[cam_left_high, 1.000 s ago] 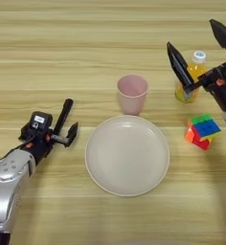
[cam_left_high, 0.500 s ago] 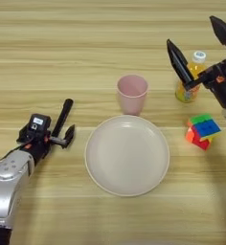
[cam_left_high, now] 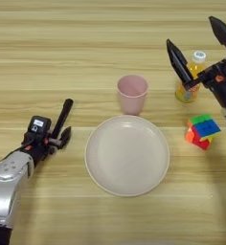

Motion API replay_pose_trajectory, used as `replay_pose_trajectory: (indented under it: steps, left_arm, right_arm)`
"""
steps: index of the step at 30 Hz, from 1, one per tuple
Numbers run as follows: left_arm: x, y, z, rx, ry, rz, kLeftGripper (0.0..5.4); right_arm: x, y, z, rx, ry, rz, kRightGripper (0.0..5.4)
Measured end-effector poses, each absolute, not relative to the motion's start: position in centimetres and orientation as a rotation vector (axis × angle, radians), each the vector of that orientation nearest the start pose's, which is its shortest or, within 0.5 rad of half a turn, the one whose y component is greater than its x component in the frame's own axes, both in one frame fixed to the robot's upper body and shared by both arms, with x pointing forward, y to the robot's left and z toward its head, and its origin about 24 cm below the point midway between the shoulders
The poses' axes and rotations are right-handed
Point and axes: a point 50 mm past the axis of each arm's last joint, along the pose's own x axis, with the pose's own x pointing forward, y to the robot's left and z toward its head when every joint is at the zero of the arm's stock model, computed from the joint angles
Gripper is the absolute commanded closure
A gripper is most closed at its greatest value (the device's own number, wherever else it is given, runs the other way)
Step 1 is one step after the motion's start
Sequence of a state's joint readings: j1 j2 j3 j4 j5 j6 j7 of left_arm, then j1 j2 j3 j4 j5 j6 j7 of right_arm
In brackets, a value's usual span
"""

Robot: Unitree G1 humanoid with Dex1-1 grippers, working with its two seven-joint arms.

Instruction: Move the objects on the table

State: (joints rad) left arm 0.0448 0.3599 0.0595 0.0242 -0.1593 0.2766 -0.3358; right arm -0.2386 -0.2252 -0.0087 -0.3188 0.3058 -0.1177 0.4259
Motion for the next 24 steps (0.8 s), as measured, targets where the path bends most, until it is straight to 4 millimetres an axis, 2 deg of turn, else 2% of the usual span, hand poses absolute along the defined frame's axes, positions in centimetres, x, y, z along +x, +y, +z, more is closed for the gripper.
replay_pose_trajectory:
  steps: [24]
  left_arm:
    - [23.28,22.34,1.88,0.132,0.352,-0.27,4.03]
  right_arm:
    - [25.62,-13.72,18.53,-0.049,-0.664,0.57,0.0]
